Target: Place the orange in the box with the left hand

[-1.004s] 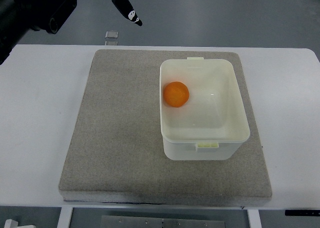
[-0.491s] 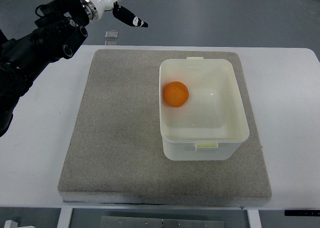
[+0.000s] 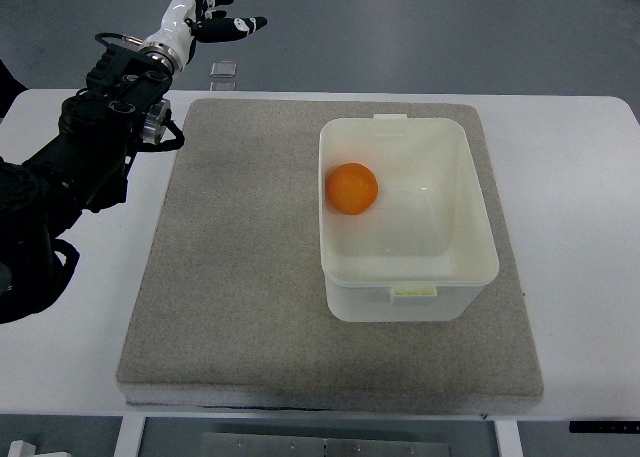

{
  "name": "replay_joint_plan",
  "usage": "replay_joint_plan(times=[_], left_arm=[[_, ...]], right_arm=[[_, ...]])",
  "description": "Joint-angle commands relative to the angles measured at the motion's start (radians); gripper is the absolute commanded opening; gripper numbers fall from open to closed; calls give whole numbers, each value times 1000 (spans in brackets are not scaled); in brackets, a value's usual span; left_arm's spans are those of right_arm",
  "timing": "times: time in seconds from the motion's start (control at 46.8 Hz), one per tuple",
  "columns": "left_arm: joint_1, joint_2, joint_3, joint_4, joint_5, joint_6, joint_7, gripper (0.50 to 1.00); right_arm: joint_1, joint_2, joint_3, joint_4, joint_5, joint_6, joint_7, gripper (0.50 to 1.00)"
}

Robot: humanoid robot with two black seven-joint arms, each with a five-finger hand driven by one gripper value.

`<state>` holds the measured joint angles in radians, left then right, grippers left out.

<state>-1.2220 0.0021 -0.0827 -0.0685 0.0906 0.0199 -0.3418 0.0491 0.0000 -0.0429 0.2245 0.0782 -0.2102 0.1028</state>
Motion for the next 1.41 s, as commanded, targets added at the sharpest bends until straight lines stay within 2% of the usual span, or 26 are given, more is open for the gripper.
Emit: replay_joint_plan(times=[0.0,0.427,0.619,1.046,1.281,1.388], left_arm=[[30,6,-74,-1,0,-12,-2,879],[87,18,-278,-1,-150,-26,-3,898],[84,18,-287,-8,-181,-32,-14,913],[75,18,-285,-10,-178,-26,-17,992],[69,18,-288,-4,-181,-5,-16,992],[53,18,-289,-4,-181,38,-8,992]], right_arm=[[0,0,0,-1,0,0,0,944],[0,0,0,1,0,0,0,944],[0,0,0,-1,0,0,0,944],[0,0,0,1,0,0,0,944],[0,0,0,1,0,0,0,944],[0,0,0,1,0,0,0,944]])
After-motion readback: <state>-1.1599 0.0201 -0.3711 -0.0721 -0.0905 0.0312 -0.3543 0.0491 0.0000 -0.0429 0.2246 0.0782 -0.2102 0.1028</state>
